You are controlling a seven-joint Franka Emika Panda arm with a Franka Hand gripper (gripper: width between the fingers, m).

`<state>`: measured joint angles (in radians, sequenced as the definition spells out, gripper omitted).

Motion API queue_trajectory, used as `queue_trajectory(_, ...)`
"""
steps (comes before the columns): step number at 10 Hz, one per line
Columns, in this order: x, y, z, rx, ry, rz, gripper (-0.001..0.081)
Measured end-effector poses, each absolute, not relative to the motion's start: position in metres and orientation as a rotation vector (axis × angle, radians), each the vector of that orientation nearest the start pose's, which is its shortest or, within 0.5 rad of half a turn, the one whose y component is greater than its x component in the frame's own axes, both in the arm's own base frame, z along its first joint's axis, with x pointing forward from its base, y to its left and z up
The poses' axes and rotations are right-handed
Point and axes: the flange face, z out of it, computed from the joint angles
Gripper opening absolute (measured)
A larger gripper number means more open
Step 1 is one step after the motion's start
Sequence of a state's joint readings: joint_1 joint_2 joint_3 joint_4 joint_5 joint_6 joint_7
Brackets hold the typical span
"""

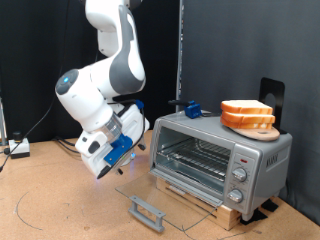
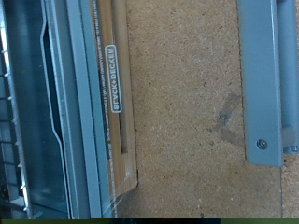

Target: Make a piece of toast with the oven

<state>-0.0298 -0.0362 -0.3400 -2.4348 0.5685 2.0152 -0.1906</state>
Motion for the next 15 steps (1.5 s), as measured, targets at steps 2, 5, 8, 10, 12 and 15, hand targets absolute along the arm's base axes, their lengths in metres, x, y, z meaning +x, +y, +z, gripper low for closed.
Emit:
queue_trajectory(2,0.416,-0.127,0.307,-2.485,0.661,0.296,0.0809)
queue_trajectory(5,0.413,-0.096,0.324,-2.332,0.265,0.266,0.0809)
queue_trajectory(8,0.402,-0.069,0.355,-2.209,-0.176,0.202,0.0809)
queue_trajectory(10,0.399,-0.055,0.377,-2.179,-0.366,0.126,0.0809)
queue_trajectory(12,0.391,-0.043,0.397,-2.229,-0.522,0.030,0.0809)
queue_trajectory(15,0.388,-0.039,0.403,-2.159,-0.707,-0.057,0.0809)
